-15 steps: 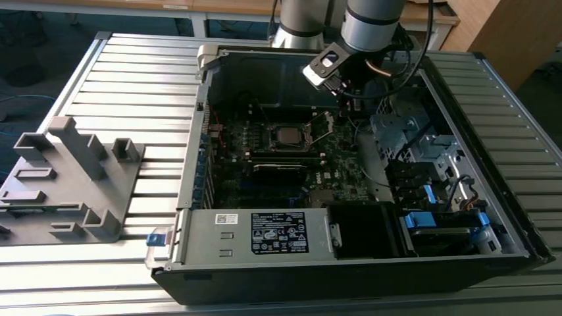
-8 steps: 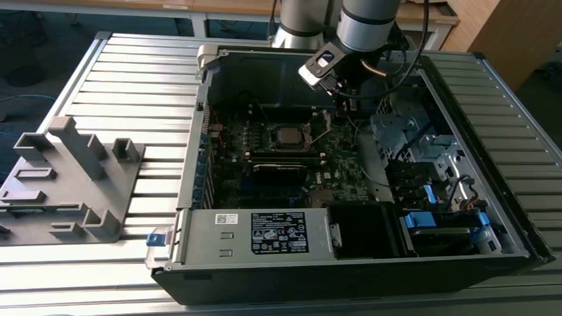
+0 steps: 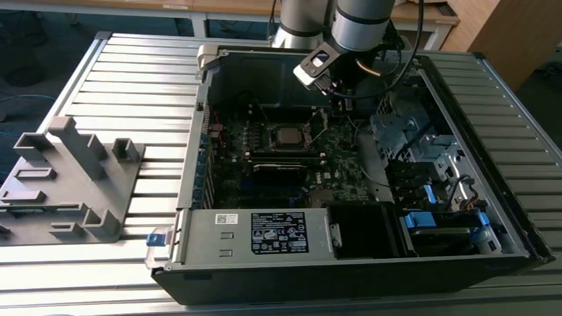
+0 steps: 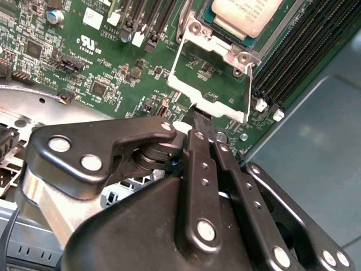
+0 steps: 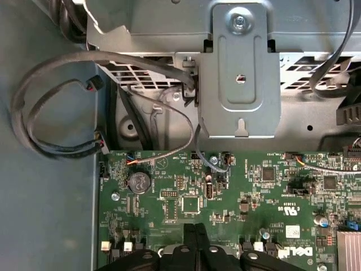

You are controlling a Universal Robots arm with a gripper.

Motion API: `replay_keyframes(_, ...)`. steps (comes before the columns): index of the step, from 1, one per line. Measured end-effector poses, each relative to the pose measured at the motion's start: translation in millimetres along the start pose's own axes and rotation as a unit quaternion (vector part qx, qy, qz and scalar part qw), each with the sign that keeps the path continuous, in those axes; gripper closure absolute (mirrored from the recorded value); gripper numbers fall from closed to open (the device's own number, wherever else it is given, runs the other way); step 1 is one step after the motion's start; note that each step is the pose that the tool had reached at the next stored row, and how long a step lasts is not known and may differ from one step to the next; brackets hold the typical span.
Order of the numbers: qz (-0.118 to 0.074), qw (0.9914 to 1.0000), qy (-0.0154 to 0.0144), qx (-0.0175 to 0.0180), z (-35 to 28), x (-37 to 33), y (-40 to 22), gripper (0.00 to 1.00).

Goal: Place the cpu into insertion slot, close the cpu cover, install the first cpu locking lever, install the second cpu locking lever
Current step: 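Close the cpu cover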

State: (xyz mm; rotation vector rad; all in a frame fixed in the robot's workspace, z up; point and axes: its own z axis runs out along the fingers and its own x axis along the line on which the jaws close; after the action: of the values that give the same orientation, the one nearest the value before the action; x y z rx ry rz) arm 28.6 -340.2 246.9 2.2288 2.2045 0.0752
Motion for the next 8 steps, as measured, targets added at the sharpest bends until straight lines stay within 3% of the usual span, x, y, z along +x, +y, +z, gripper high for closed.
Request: replay_keyframes(8,0.000,1.00000,0.0000,0.0000,0.0,0.0,-1.4,0.89)
